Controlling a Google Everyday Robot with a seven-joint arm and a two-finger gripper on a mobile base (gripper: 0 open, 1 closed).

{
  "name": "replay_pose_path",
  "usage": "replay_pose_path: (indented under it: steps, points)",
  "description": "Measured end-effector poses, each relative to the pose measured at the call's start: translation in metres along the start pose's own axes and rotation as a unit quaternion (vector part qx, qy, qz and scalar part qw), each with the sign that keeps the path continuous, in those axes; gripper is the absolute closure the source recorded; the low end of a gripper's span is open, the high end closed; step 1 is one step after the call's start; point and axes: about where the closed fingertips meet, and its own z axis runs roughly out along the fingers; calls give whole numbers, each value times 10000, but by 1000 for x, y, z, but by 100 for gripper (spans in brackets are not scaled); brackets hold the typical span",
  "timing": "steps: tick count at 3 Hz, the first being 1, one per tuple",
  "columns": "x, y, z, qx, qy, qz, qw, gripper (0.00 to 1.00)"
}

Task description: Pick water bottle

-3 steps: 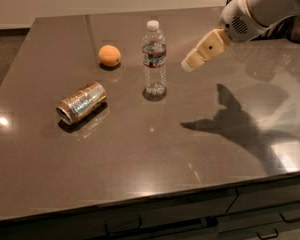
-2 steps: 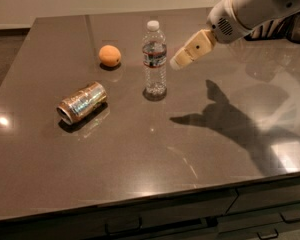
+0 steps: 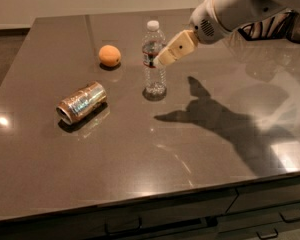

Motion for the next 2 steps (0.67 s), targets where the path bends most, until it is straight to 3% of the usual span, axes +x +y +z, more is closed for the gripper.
replay_pose_path:
  steps: [2]
  points:
    - [-20, 17, 23, -327, -145, -240, 9991, 0]
